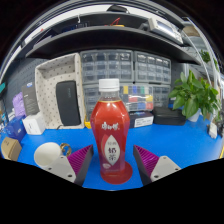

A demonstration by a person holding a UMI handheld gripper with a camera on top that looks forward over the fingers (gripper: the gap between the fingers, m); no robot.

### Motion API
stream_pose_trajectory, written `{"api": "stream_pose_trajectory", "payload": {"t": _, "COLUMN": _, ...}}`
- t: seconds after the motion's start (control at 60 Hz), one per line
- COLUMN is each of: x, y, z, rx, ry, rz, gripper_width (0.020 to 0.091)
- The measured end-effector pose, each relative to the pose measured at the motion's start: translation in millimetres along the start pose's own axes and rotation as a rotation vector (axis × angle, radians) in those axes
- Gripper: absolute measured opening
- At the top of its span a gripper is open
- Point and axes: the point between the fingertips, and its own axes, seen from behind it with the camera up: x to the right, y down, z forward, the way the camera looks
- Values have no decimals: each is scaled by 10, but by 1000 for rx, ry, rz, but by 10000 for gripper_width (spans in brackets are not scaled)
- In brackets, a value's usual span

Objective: Pour water

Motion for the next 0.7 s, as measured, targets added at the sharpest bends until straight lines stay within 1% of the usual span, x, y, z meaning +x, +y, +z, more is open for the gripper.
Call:
{"api": "stream_pose_trajectory", "payload": {"t": 0.1, "x": -53, "y": 67, "z": -250, "rx": -11, "ry": 8, "rz": 12, "gripper_width": 807}}
{"api": "stream_pose_trajectory", "payload": {"t": 0.183, "x": -105, "y": 162, "z": -528, "rx": -57, "ry": 26, "rz": 14, "gripper_width": 807}}
{"api": "stream_pose_trajectory", "payload": {"t": 0.333, "x": -342, "y": 69, "z": -1013, "rx": -72, "ry": 37, "rz": 27, "gripper_width": 810}}
{"api": "stream_pose_trajectory", "payload": {"t": 0.417, "x": -501, "y": -43, "z": -1245, "rx": -54, "ry": 49, "rz": 41, "gripper_width": 809}}
{"api": "stream_pose_trajectory", "payload": {"t": 0.7, "x": -1161, "y": -388, "z": -1772, "rx": -16, "ry": -19, "rz": 53, "gripper_width": 811}}
